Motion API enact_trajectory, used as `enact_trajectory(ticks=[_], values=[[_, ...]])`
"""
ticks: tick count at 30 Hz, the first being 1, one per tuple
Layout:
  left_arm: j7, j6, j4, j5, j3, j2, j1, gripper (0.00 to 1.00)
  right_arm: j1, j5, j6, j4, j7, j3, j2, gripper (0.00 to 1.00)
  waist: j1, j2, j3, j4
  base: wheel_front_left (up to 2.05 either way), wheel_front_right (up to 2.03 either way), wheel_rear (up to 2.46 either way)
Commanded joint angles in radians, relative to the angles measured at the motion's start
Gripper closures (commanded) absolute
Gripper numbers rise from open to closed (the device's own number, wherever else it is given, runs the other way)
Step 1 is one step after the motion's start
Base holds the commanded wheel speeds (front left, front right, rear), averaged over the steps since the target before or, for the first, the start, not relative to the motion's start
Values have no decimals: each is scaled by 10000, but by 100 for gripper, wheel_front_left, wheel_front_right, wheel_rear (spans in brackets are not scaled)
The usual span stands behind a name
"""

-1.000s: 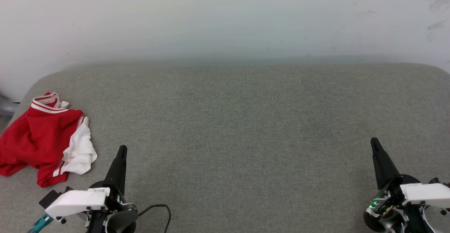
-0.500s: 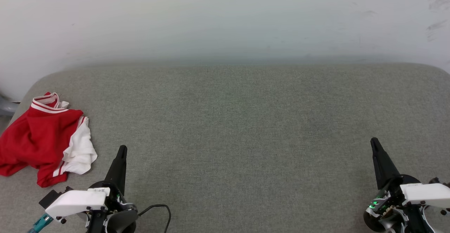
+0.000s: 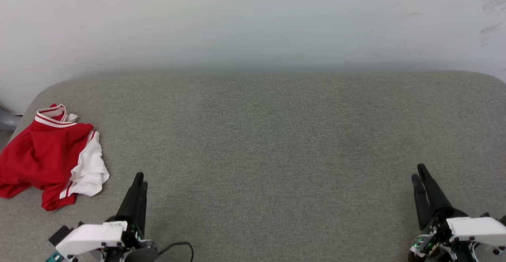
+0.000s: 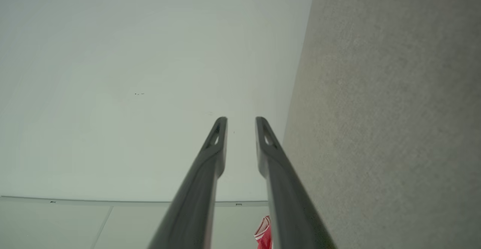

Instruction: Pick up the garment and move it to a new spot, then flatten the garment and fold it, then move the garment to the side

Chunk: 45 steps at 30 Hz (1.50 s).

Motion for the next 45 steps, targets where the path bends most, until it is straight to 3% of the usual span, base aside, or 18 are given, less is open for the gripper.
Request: enact_trajectory(ticks=[1,16,26,35,37,45], values=[[-15,4,67,5,-11,-6,92,0,92,-11,0,65,-13,10,0,0,0,0,2,0,0,0,0],[-745,-1,-246,352,-82,-1,430,0,202,-956,0,166,-746,317,3,0,0,0,20,-9,0,0,0],[-1176,-5,-410,1492,188,1,566,0,163,-2470,0,76,-1179,198,4,0,0,0,26,-11,0,0,0],[-1527,-9,-1050,3020,490,3,698,0,172,-4712,0,-558,-1533,68,5,0,0,0,44,-21,0,0,0],[-1742,-11,-1724,4294,377,5,752,0,204,-6544,0,-969,-1744,202,5,0,0,0,64,-36,0,0,0],[-1981,-15,-2419,6167,-28,7,895,0,233,-8547,-1,-1656,-1983,401,6,0,0,0,88,-58,0,0,0]])
